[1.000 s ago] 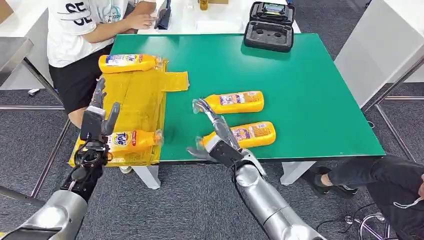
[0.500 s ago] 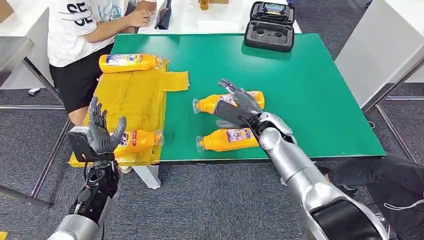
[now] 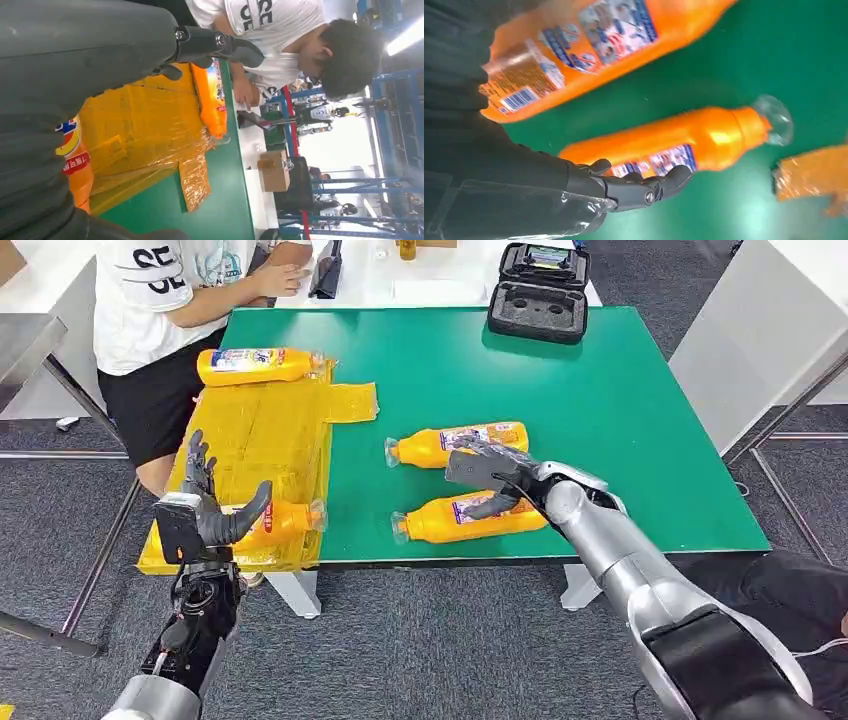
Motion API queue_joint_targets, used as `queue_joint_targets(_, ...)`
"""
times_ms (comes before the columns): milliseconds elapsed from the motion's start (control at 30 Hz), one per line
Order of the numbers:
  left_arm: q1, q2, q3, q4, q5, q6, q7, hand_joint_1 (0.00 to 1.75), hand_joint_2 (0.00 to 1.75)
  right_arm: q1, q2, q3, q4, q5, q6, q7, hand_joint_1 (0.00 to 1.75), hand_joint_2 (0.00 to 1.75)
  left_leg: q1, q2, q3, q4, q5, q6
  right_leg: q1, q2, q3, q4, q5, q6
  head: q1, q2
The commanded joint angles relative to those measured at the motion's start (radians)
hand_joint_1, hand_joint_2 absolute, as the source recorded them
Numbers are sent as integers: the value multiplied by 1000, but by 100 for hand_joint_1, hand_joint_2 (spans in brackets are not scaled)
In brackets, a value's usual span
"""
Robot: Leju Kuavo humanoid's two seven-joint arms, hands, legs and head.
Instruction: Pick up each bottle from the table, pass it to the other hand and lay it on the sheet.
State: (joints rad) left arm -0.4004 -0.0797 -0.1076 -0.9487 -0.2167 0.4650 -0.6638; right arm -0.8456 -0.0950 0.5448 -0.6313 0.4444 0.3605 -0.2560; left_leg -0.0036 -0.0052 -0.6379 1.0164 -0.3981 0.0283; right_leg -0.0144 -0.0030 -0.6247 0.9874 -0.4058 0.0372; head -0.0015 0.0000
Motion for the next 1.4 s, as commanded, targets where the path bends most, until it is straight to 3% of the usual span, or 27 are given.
queue_joint_targets(33,-47,8,-37,75,9,6,-3,0,175,-52,-34,93,91,-11,24,-3,0,175,1,-1,3,0,-1,-1,1,-1,4,0,-2,-1,0,0)
queue_joint_targets(367,-42,5,-36,109,50,6,-9,0,175,-62,-52,153,148,-4,43,-31,0,175,1,0,5,0,-2,-2,1,0,5,0,-2,-1,0,0)
queue_joint_targets(767,-23,7,-21,79,101,30,-27,0,175,-45,-56,156,263,32,-42,32,0,175,1,-1,6,0,-2,-2,1,-1,6,-1,-3,-2,0,0)
queue_joint_targets(1400,-34,-1,-35,102,110,23,-26,0,175,8,-81,140,262,50,-71,47,0,175,1,0,5,-1,-2,-2,1,-1,5,-1,-2,-1,0,0)
